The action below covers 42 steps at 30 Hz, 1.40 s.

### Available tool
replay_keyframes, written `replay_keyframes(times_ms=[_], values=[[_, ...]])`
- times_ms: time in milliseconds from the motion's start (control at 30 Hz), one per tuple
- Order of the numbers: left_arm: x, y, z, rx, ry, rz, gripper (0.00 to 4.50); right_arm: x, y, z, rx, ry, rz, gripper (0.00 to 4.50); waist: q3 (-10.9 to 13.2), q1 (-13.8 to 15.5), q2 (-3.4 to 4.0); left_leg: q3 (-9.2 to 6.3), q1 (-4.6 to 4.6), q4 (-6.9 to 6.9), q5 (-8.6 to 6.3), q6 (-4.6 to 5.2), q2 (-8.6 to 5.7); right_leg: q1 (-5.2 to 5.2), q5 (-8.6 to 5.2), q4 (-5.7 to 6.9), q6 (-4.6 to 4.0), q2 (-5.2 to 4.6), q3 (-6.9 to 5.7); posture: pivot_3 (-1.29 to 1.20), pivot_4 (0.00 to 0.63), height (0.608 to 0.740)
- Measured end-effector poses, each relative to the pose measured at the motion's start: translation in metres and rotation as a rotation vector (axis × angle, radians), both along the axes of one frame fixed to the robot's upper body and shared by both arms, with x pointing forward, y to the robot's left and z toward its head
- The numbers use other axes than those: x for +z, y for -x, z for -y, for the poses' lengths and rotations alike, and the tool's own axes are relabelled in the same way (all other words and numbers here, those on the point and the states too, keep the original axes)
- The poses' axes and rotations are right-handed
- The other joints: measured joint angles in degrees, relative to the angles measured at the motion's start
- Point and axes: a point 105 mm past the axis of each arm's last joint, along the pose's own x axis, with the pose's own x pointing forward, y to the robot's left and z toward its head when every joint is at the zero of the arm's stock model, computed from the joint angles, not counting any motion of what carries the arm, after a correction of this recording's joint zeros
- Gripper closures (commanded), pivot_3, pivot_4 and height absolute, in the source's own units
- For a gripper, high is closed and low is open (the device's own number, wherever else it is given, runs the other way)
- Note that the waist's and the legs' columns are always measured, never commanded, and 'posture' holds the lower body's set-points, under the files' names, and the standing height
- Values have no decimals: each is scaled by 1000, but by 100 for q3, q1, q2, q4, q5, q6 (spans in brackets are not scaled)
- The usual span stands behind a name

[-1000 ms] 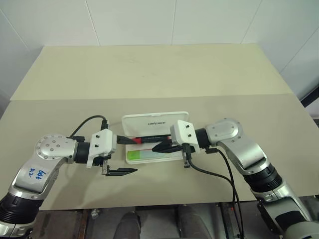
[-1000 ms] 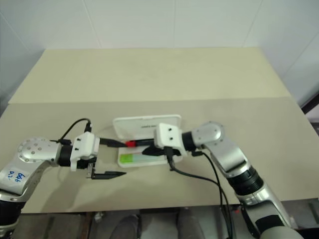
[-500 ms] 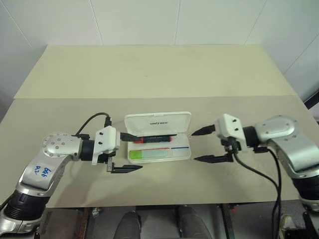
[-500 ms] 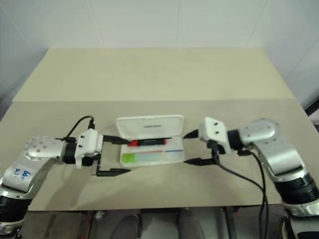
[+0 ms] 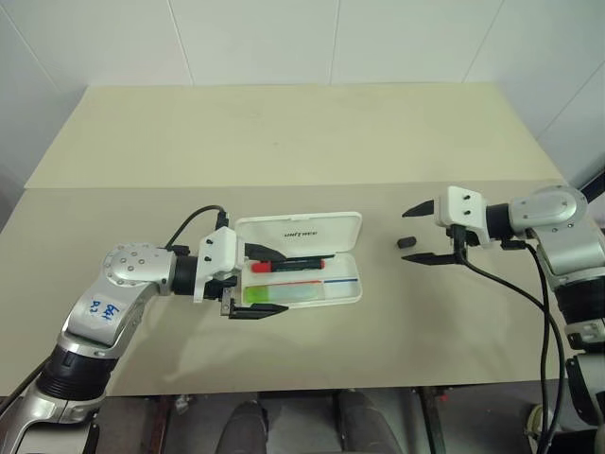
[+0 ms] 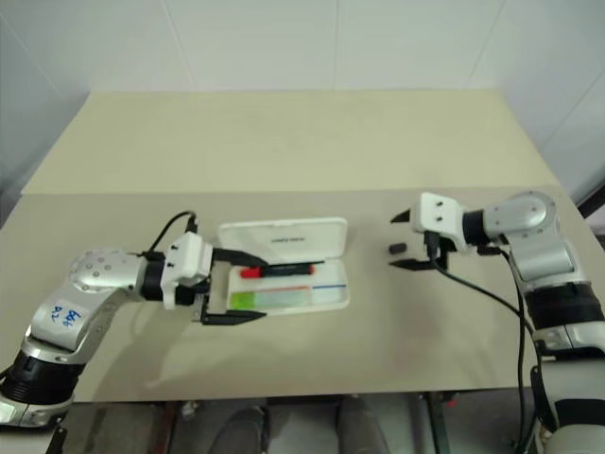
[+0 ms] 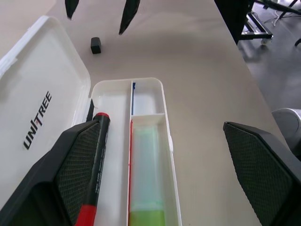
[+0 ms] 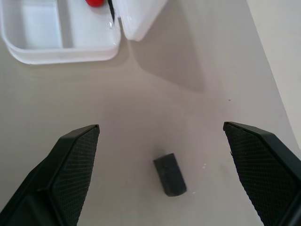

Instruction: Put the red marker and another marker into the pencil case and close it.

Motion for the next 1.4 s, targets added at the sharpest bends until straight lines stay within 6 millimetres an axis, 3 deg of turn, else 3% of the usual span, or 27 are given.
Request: replay_keyframes(times_ms=[333, 467, 667, 800, 1067, 1400], values=[[-3, 1, 1, 4, 5, -8, 0, -9, -23, 12, -27, 92, -30, 33, 6, -59, 11, 0, 1, 2, 1, -2, 0, 0, 0, 5, 0, 0, 0, 0, 150, 740], [-8, 4, -1, 15, 6, -26, 0, -21, -26, 17, -42, 129, -68, 33, 9, -61, 15, 0, 0, 1, 1, -3, 0, 0, 0, 5, 0, 0, 0, 0, 150, 740], [-6, 7, 0, 12, 2, -5, 0, -22, -29, 16, -40, 136, -75, 33, 11, -66, 19, 0, 3, 5, 6, -10, 0, 0, 1, 12, 1, 0, 0, 0, 150, 740], [-6, 7, 0, 16, 1, -6, 0, -25, -28, 8, -3, 138, -87, 1296, 11, -101, 19, 0, 9, 5, 7, -13, 1, 2, 1, 19, 1, 2, 2, 0, 150, 740], [-6, 7, -1, 22, -2, -7, 0, -22, -26, 1, 36, 121, -118, 4285, 11, -207, 19, -1, 20, 15, 8, -14, 2, 7, 1, 37, 2, 5, 5, 0, 150, 740], [-6, 6, -1, 20, -2, -5, 0, -22, -24, 3, 28, 113, -139, 4452, 11, -205, 19, -1, 19, 16, 8, -14, 1, 8, 1, 39, 2, 5, 6, 0, 150, 740]])
